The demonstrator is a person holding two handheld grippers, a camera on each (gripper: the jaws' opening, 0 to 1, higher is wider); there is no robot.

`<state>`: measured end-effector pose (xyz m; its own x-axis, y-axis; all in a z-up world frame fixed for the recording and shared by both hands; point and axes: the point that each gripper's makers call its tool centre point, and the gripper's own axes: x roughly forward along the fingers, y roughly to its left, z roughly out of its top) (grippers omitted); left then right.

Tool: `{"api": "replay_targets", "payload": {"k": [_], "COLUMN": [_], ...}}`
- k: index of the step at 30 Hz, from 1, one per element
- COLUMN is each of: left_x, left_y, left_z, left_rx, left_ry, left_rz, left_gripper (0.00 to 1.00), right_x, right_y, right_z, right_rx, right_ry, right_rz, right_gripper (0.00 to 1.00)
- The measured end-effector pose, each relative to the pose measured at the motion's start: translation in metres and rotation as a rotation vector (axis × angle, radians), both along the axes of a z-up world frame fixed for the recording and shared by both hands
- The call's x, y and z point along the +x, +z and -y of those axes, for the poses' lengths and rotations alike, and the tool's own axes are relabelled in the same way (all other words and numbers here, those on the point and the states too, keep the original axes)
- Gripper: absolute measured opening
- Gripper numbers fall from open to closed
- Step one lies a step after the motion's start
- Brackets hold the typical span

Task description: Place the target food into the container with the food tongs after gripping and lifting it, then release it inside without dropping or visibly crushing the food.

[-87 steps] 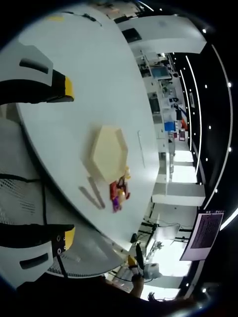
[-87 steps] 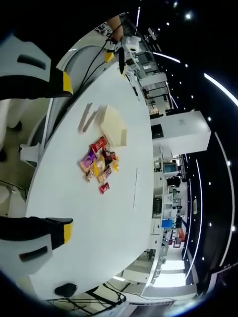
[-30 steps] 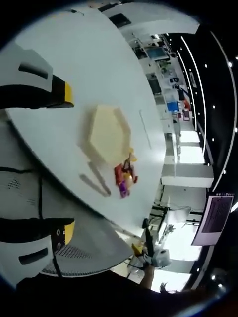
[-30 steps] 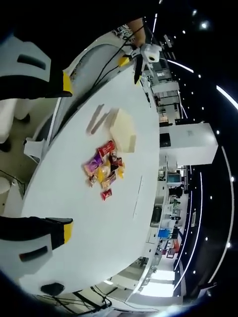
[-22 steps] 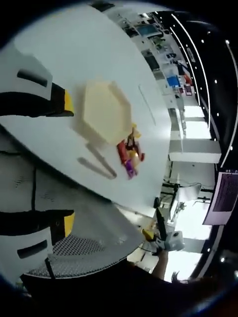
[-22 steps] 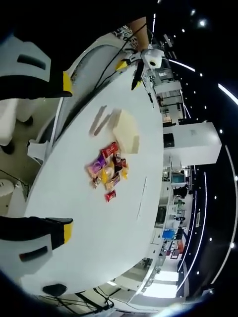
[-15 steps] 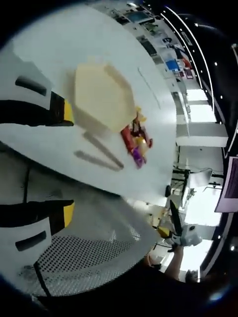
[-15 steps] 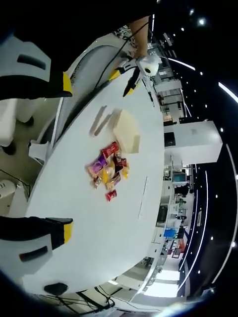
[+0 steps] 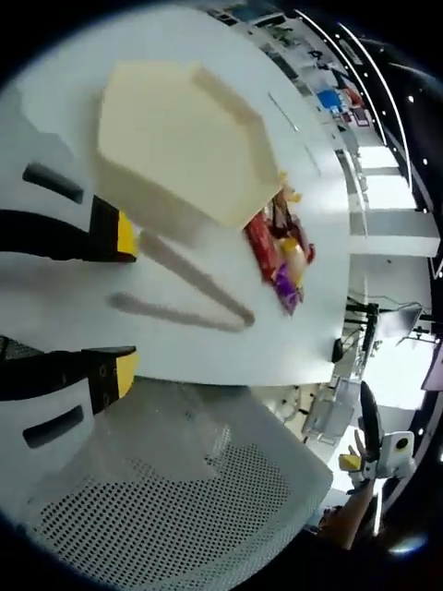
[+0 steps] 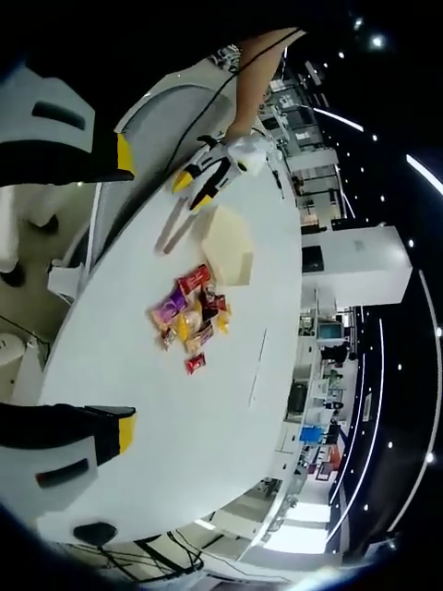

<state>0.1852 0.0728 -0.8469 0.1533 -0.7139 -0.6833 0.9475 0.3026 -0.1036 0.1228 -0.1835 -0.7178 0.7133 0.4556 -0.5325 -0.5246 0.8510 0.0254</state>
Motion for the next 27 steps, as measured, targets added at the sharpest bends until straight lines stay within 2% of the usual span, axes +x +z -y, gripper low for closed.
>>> {"api": "replay_targets", "payload": {"k": [1,3,5,6,7,8,11,13,19,22,26,27], "left_x": [0.000,0.004,0.000,-0.005,-0.008,-0.006,-0.004,0.000,-0.004,-0.013,-0.016,-0.019], "left_y": [0.001,0.001,0.001,-0.001,-0.001,-0.001,0.000,0.000,0.000,0.001,0.017,0.026], "left_z": [0.002,0.002,0.004,0.006,0.007,0.007,0.006,0.006,0.009,0.012,0.014,0.017], "left_rx": [-0.008,0.006,0.018,0.013,0.010,0.012,0.000,-0.003,0.000,0.019,-0.012,-0.035], "left_ry": [-0.011,-0.060,-0.113,-0.104,-0.118,-0.134,-0.107,-0.102,-0.128,-0.175,-0.178,-0.178], "left_rz": [0.015,0.095,0.132,0.096,0.093,0.121,0.097,0.117,0.111,0.114,0.127,0.129], "left_gripper": [0.31,0.25,0.17,0.14,0.11,0.10,0.09,0.01,0.00,0.00,0.00,0.00], "right_x": [0.000,0.001,0.001,0.002,0.002,0.002,0.002,0.002,0.003,0.004,0.007,0.004], "right_y": [0.002,0.004,0.005,0.004,0.004,0.003,0.001,0.001,0.001,0.006,0.019,0.017], "right_z": [-0.001,-0.005,-0.007,-0.007,-0.008,-0.009,-0.012,-0.014,-0.019,-0.025,-0.042,-0.048], "right_rx": [0.004,0.009,0.015,0.016,0.018,0.019,0.021,0.024,0.040,0.069,0.115,0.087], "right_ry": [0.001,0.005,0.008,0.008,0.009,0.010,0.016,0.020,0.028,0.042,0.098,0.143], "right_rz": [0.007,0.013,0.016,0.016,0.014,0.011,0.008,0.007,0.006,0.020,0.067,0.055], "right_gripper": [1.00,1.00,1.00,1.00,1.00,1.00,1.00,1.00,1.00,1.00,0.99,0.95]}}
